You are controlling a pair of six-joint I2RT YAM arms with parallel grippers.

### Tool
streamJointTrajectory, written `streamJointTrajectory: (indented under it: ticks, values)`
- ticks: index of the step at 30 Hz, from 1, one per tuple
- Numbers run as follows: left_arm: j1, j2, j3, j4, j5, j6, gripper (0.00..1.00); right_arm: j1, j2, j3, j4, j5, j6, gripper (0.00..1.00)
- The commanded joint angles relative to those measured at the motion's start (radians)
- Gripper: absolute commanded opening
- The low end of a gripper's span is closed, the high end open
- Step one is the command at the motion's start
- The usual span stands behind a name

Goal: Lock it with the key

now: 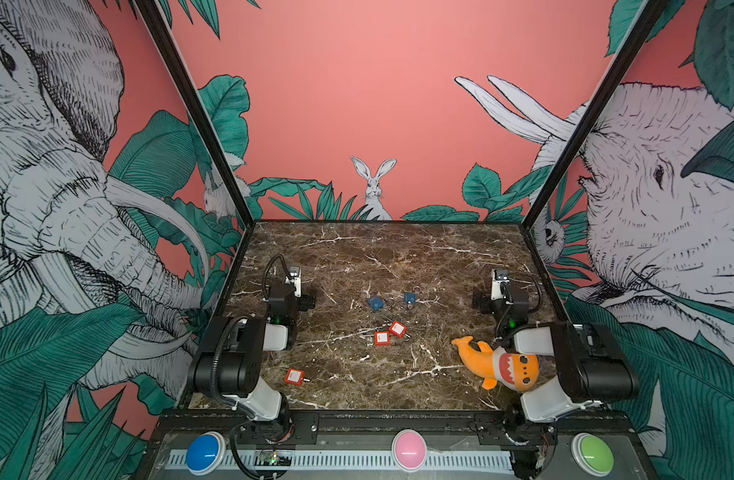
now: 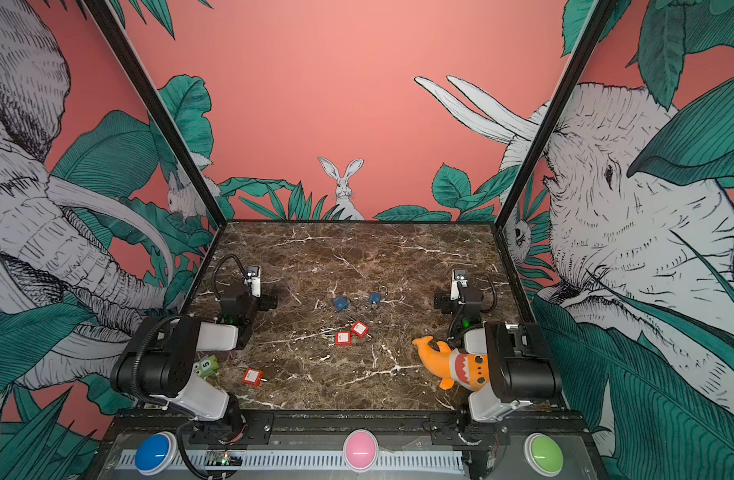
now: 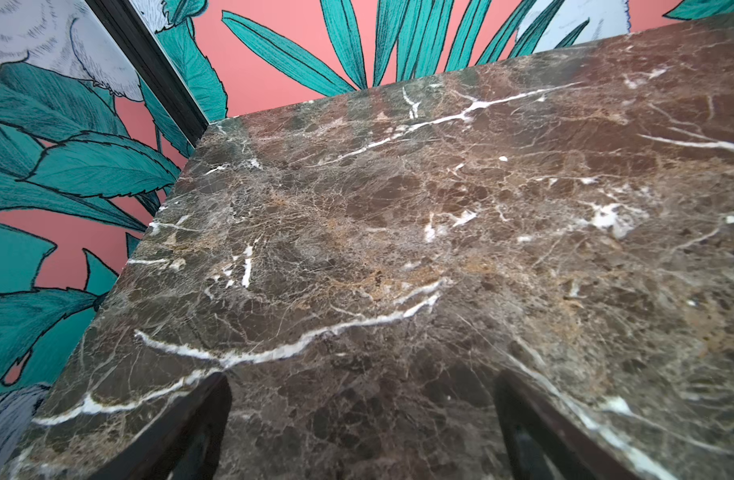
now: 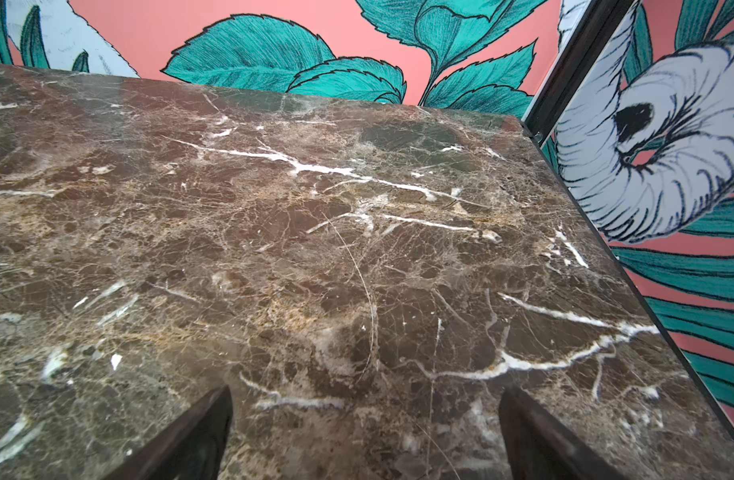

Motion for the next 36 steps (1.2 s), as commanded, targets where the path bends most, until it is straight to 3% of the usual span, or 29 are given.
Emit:
streamJointTrajectory:
  ticks: [1,32,36]
  values:
    - [0.004,-0.021,0.006,0.011,0.011,-0.015,1.0,0.0,0.001,0.018,0.028,-0.005,0.007,0.99]
    - [0.006,-0.023,0.007,0.017,-0.012,-0.025,1.0,-0.001,-0.004,0.001,0.061,0.035,0.022,0.99]
    - [0.005,-0.093,0.043,-0.108,-0.03,-0.032,1.0,0.0,-0.078,-0.011,0.021,0.049,0.023,0.99]
